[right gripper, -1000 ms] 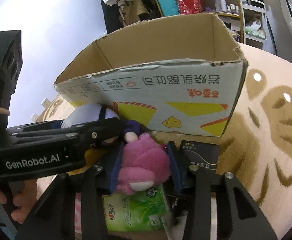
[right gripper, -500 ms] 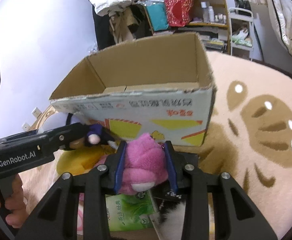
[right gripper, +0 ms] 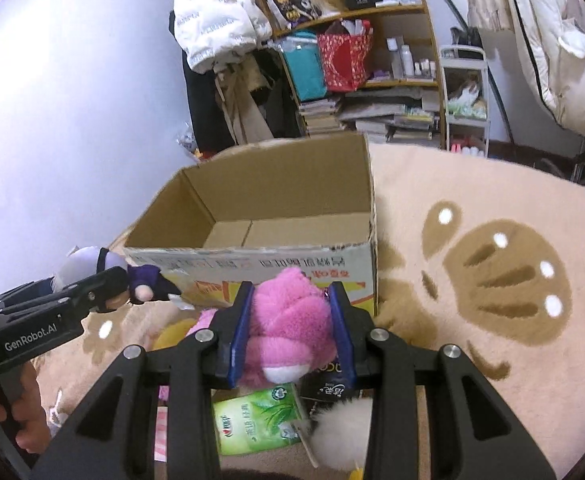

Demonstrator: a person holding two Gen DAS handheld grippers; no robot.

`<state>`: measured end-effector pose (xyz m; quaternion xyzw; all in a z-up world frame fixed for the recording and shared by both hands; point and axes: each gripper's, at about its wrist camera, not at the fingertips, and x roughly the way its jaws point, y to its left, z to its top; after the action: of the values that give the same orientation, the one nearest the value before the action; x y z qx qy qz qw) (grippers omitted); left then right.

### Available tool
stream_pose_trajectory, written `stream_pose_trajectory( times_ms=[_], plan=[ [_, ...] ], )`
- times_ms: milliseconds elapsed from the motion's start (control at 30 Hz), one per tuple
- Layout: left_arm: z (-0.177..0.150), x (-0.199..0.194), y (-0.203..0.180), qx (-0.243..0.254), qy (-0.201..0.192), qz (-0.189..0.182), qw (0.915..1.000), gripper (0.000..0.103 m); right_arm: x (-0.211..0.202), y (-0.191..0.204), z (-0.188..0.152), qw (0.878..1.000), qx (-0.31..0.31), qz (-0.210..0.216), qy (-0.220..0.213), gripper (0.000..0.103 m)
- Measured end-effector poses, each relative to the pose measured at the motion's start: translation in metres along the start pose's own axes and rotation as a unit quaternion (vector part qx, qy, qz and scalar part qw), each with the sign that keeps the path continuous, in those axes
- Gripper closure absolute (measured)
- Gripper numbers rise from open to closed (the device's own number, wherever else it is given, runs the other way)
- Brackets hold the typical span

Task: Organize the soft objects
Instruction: 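Lift the doll and pink bear and carry both over the cardboard box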

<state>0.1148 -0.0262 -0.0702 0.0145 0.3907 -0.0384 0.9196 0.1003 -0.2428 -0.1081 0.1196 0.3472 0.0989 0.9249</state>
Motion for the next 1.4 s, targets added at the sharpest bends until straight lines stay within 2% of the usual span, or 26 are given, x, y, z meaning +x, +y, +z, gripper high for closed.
stream_pose_trajectory(
  times_ms=[267,400,600,800,1067,1400],
  plan=[
    [0.016,-0.034,0.010,-0.001,-0.059,0.023,0.9980,0.038,-0.041,0.009,0.007,0.999,-0.008,-0.002,-0.047,0.064],
    [0.027,-0.041,0.015,-0.010,-0.077,0.021,0.9968,0.038,-0.050,0.010,0.017,0.997,-0.012,-0.002,-0.074,0.064],
    [0.044,-0.043,0.015,0.012,-0.098,0.030,0.9946,0.038,-0.050,0.016,0.033,0.995,-0.024,0.005,-0.097,0.064],
    [0.062,-0.033,0.011,0.037,-0.107,0.043,0.9926,0.038,-0.044,0.023,0.047,0.994,-0.037,0.008,-0.105,0.064],
    [0.069,-0.013,0.007,0.044,-0.093,0.031,0.9942,0.038,-0.037,0.016,0.066,0.992,-0.054,-0.003,-0.117,0.064],
    [0.081,0.007,0.001,0.070,-0.094,0.015,0.9930,0.037,-0.023,0.010,0.075,0.992,-0.066,-0.017,-0.102,0.063]
  ],
)
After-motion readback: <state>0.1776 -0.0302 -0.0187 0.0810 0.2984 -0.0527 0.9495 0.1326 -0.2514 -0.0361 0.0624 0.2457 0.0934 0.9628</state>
